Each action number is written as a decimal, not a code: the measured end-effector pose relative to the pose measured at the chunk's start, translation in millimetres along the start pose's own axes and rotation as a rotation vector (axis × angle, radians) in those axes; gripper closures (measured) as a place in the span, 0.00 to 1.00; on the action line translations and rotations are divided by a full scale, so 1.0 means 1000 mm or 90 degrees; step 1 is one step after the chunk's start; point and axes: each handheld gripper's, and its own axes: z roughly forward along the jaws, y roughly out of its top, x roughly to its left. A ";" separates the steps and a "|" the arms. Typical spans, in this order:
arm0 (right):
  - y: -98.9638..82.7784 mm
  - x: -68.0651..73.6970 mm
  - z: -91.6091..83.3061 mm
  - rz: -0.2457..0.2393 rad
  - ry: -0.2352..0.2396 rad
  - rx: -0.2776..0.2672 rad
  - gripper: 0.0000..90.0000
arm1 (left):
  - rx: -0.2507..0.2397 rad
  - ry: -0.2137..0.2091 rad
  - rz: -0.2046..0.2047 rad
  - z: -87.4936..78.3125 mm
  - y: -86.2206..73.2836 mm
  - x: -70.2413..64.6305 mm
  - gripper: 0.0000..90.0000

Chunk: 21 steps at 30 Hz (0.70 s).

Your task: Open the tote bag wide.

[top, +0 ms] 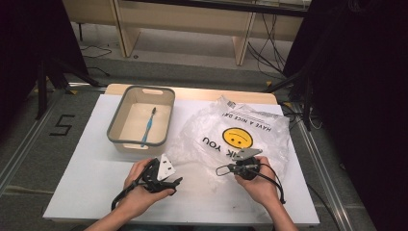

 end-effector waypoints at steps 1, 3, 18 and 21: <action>0.000 0.000 0.000 0.000 0.000 0.000 1.00 | 0.000 0.000 0.000 0.000 0.000 0.000 0.40; 0.004 0.000 -0.007 0.007 -0.009 -0.020 1.00 | -0.007 -0.006 0.002 0.002 0.003 -0.003 0.43; 0.025 0.000 -0.023 0.039 -0.050 -0.090 1.00 | -0.006 -0.094 0.048 0.043 0.033 -0.033 0.75; 0.025 0.001 -0.022 0.041 -0.049 -0.090 1.00 | -0.003 -0.106 0.054 0.049 0.036 -0.038 0.85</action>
